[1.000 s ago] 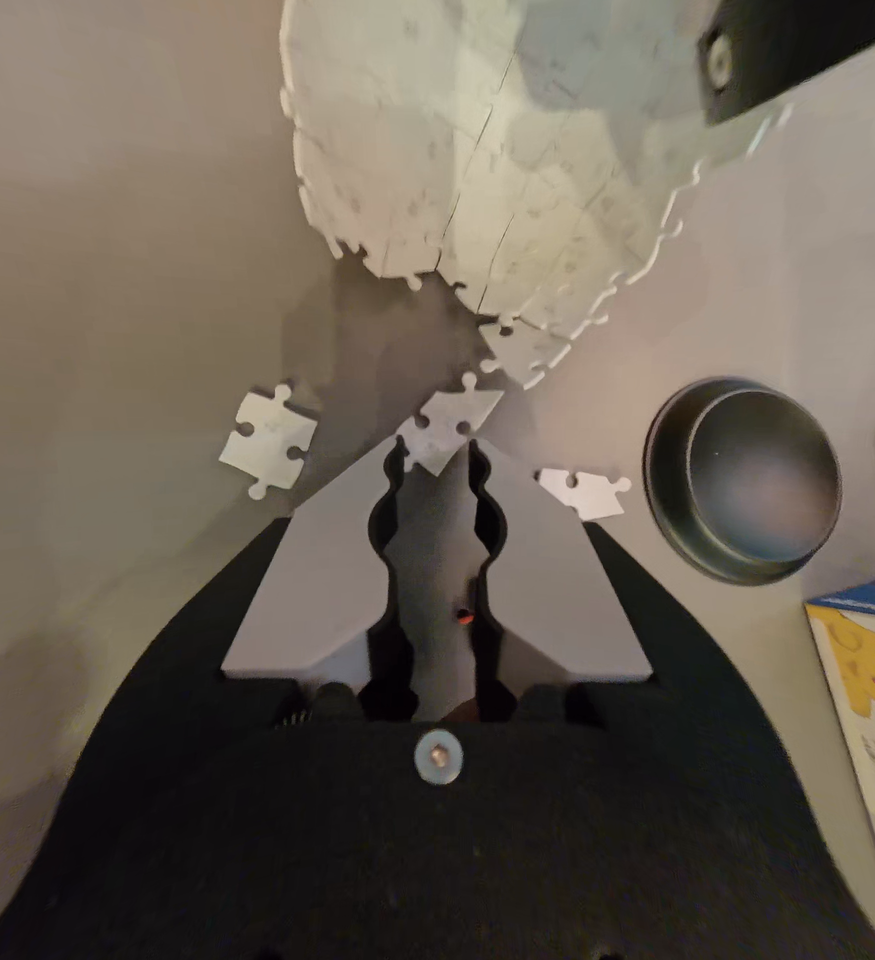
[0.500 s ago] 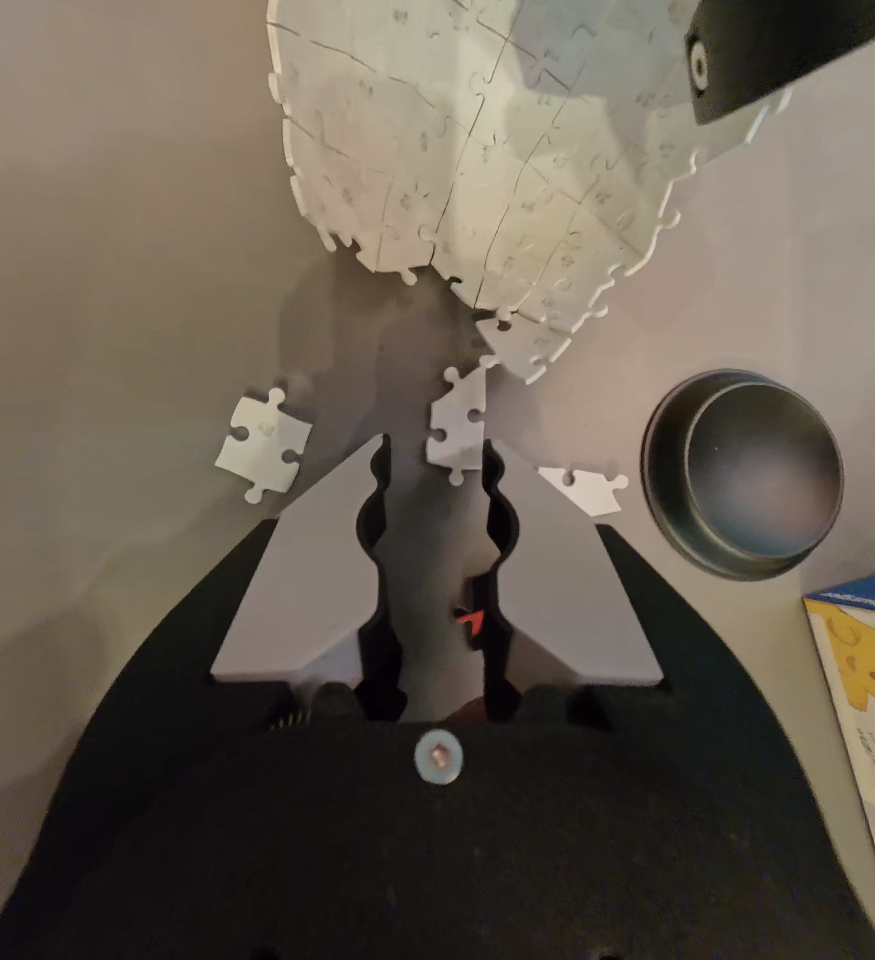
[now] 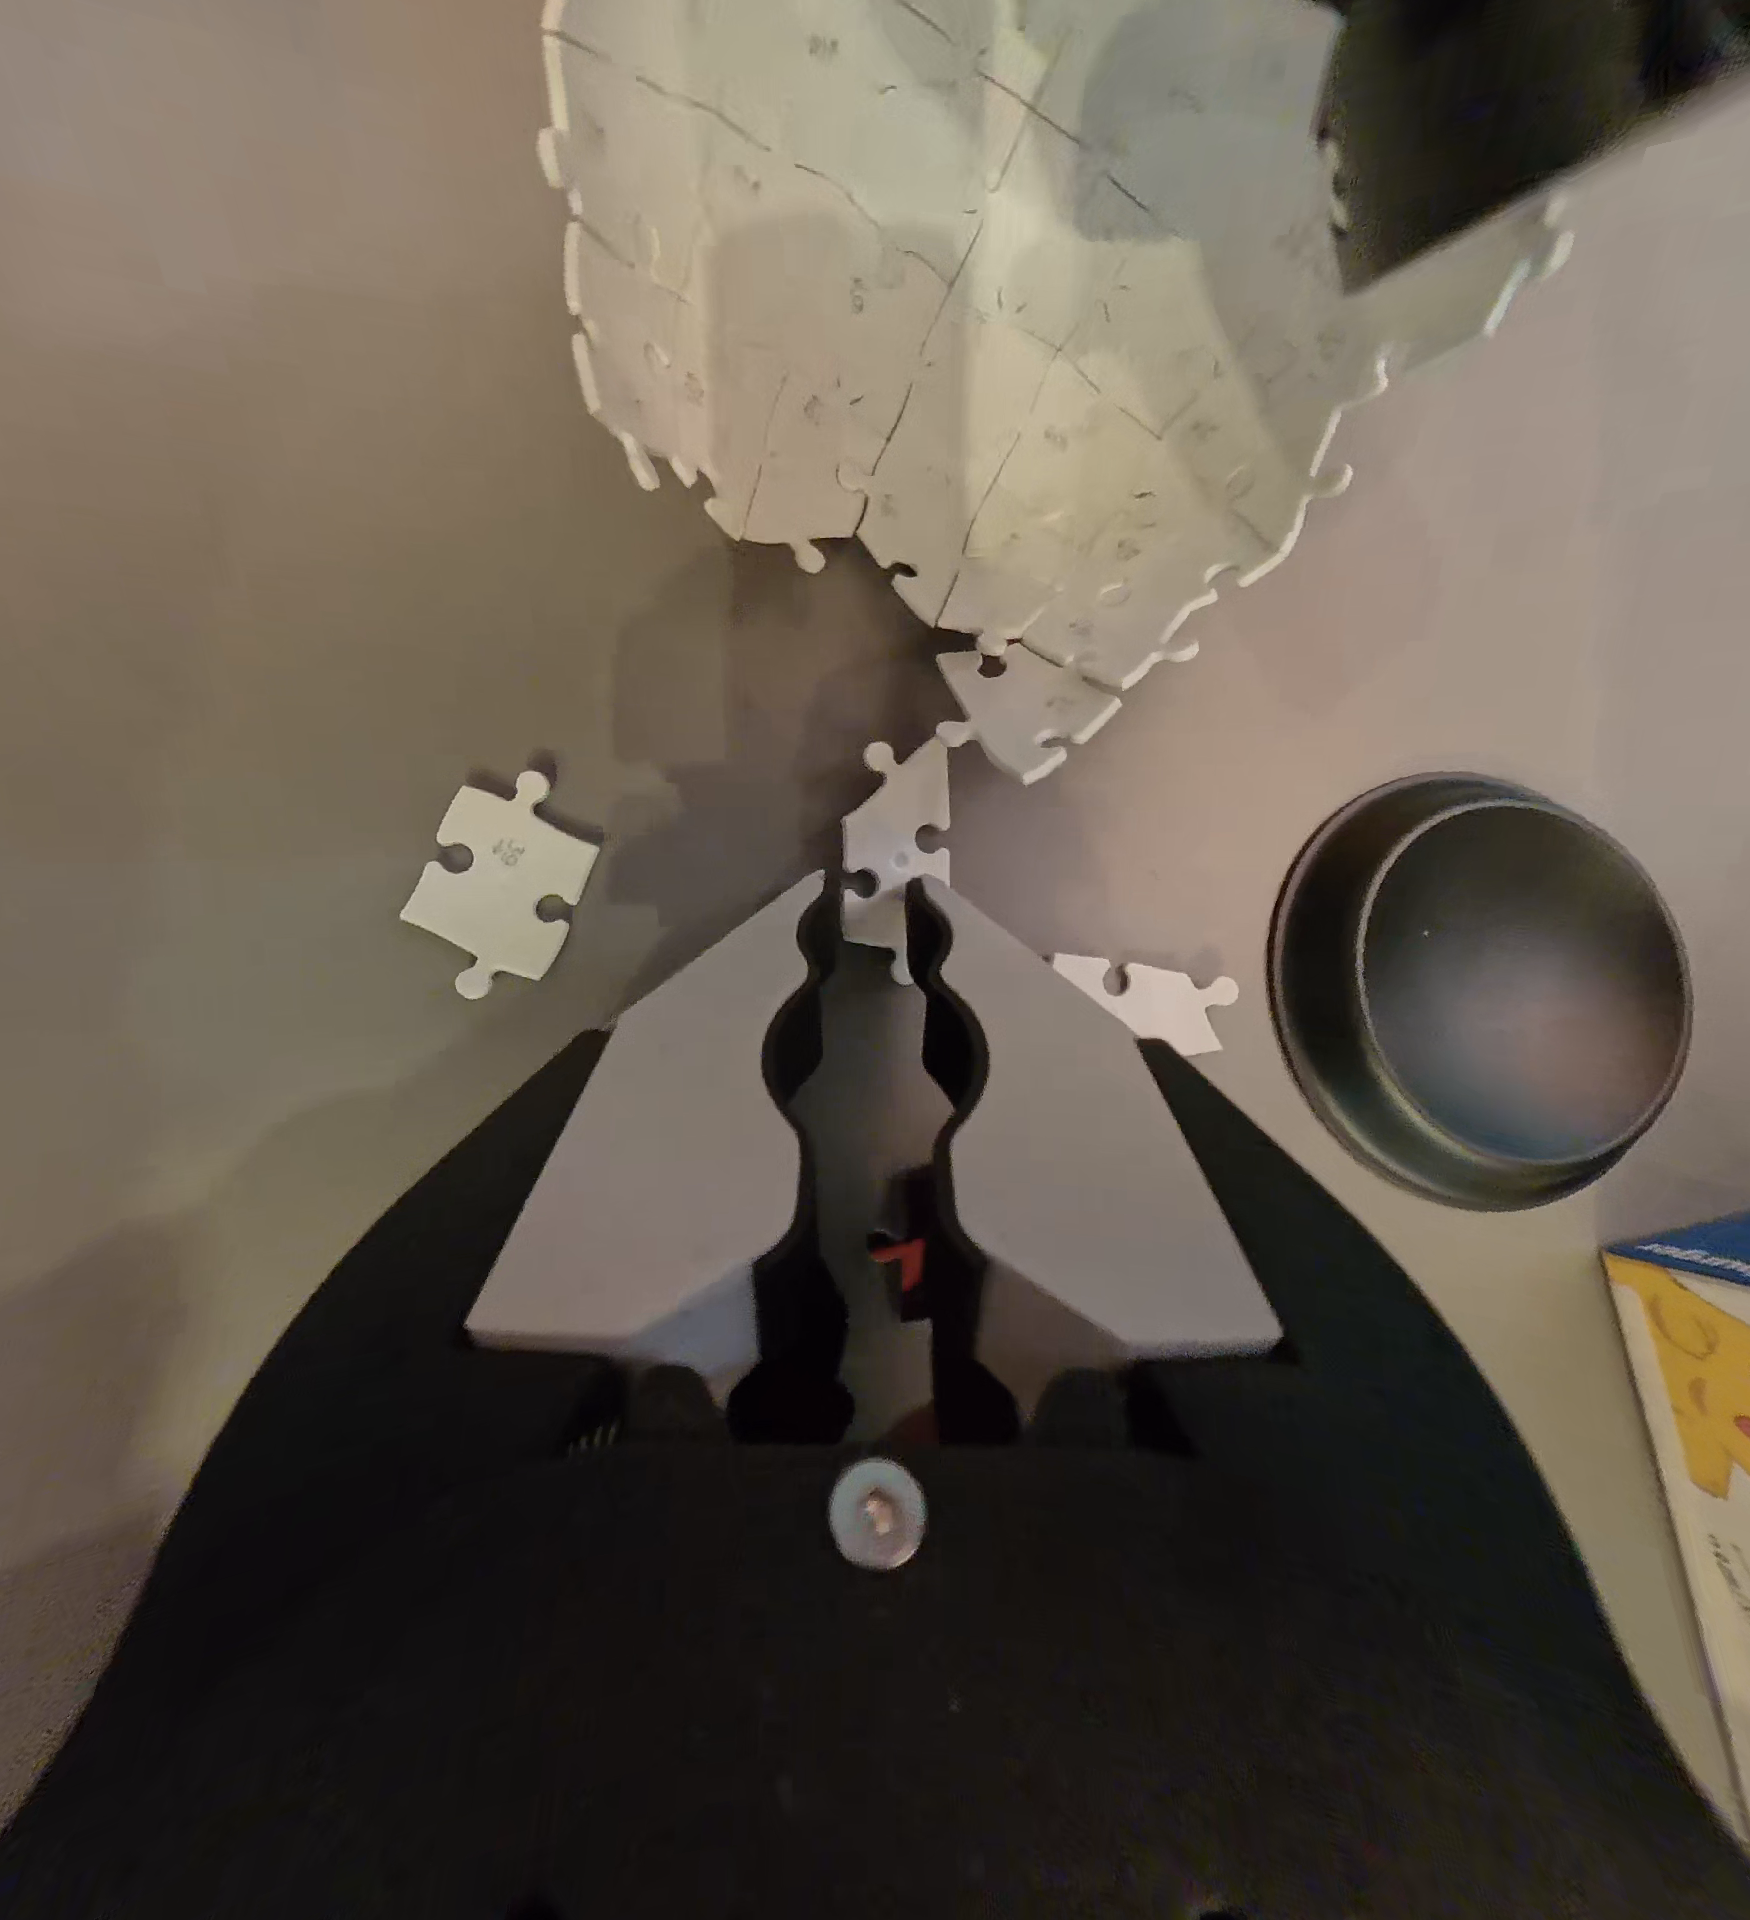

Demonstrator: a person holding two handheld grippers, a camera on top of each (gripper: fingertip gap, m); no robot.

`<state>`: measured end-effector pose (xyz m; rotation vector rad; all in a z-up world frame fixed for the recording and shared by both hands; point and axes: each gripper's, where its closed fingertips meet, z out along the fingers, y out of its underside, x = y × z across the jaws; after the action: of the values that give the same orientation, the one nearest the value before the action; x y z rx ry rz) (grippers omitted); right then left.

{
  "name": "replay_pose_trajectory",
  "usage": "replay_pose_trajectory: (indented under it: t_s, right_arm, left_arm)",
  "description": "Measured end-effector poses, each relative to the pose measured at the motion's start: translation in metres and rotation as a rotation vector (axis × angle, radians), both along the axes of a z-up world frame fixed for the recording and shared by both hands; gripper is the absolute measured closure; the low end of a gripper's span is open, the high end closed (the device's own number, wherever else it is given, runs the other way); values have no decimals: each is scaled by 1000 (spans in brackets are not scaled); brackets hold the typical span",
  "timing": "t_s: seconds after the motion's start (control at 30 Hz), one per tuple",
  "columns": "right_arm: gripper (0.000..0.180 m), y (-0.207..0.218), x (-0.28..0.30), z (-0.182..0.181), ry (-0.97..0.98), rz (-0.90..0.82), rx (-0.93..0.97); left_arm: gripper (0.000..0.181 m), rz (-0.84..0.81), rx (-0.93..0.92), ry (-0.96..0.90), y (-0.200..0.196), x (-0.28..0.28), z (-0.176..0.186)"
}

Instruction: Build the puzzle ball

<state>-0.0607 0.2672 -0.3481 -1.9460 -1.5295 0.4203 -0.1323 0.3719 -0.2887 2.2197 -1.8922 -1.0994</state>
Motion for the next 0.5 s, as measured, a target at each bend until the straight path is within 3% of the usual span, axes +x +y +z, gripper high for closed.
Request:
replay_pose_trajectory:
  t_s: [0.13,0.2,0.3,0.5]
  right_arm:
    - [169,0,0,2,-5,12,29]
    - [155,2,0,6,3,5,36]
    - [149,3,3,2,-18,14,28]
    - [159,3,2,0,18,28,-42]
  left_arm:
    - [175,-18,7,13,0,4,-1]
    - [176,-22,4,15,0,7,-1]
    - [176,-29,1,18,0,10,-1]
    - [175,-22,-2,21,1,10,-2]
